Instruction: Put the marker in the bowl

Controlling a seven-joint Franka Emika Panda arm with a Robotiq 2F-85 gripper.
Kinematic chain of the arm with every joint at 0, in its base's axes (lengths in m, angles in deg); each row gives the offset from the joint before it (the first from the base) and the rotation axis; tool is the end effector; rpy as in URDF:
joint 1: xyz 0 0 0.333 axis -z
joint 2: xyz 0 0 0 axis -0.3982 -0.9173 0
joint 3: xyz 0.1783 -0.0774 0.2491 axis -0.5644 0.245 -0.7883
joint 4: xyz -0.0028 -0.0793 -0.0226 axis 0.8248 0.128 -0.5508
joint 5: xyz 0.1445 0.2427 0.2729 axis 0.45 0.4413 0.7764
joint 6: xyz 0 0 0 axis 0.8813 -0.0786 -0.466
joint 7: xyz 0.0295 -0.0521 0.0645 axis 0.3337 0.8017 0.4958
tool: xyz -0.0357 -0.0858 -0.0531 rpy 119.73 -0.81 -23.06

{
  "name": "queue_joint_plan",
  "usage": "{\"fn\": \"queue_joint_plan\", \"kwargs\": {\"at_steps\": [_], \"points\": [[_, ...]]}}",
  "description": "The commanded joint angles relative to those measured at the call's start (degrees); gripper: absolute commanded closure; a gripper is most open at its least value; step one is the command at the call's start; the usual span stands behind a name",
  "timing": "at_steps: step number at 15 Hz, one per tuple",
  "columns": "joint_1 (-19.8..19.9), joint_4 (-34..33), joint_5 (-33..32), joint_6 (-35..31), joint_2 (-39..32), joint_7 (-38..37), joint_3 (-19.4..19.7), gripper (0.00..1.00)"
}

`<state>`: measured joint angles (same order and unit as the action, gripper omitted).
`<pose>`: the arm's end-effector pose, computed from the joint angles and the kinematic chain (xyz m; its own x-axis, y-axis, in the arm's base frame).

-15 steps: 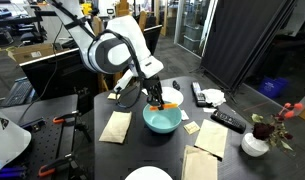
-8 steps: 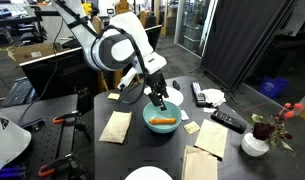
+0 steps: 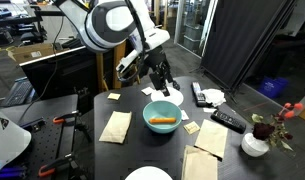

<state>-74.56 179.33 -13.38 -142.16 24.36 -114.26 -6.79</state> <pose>0.5228 -0.0228 0.2897 0.7201 -0.4957 0.4856 -0.5757 -0.8174 0.0193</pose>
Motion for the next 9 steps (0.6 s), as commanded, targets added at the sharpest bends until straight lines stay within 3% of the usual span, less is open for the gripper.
{"fn": "queue_joint_plan", "kwargs": {"at_steps": [1,3,4,9], "points": [[-5.61,-0.81,-4.83,8.20,7.90,-1.19,5.43,0.00],[-7.29,-1.84,-7.39,11.95,10.79,-1.85,6.68,0.00],[-5.03,-1.20,-4.55,7.75,6.70,-0.05,4.91,0.00],[-5.12,-1.14,-4.78,8.29,7.13,-0.03,4.98,0.00]]}}
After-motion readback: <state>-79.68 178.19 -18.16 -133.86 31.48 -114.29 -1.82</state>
